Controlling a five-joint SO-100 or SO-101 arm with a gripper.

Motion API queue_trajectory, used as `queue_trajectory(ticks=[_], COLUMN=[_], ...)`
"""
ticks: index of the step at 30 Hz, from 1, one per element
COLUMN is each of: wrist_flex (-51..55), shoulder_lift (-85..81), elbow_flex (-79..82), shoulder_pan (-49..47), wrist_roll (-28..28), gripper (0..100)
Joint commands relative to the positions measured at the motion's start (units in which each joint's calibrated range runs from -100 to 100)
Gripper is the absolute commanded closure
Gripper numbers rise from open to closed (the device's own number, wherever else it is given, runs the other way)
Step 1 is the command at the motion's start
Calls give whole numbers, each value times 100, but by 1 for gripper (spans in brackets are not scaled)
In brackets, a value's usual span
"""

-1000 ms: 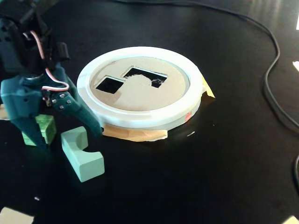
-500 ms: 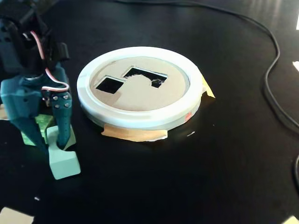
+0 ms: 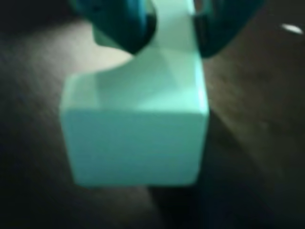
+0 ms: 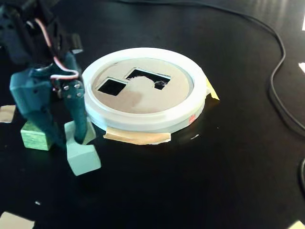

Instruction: Pick up the U shape block and drop it in corresponding U shaped hole

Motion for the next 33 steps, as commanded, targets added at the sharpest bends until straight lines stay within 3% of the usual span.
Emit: queue_trajectory(ticks=[1, 4, 8, 11, 16, 19, 21, 23, 29, 33], wrist_flex=[51, 312, 1686, 2339, 2329, 2299, 1867, 1255, -1063, -1826], shoulder_lift=[-498, -1348, -2674, -3292, -3328, -3256, -2862, -2513, -1098, -292], elbow_flex=[-628, -582, -837, -1138, -1293, -1293, -1302, -1302, -1402, -1794], shoulder_pan=[-85, -122, -222, -1046, -2719, -3156, -3218, -3218, -3231, -3356], wrist_roll=[-1192, -2081, -3116, -4112, -5700, -6564, -7233, -7556, -7751, -8117], gripper=[99, 99, 99, 99, 99, 99, 99, 99, 99, 99])
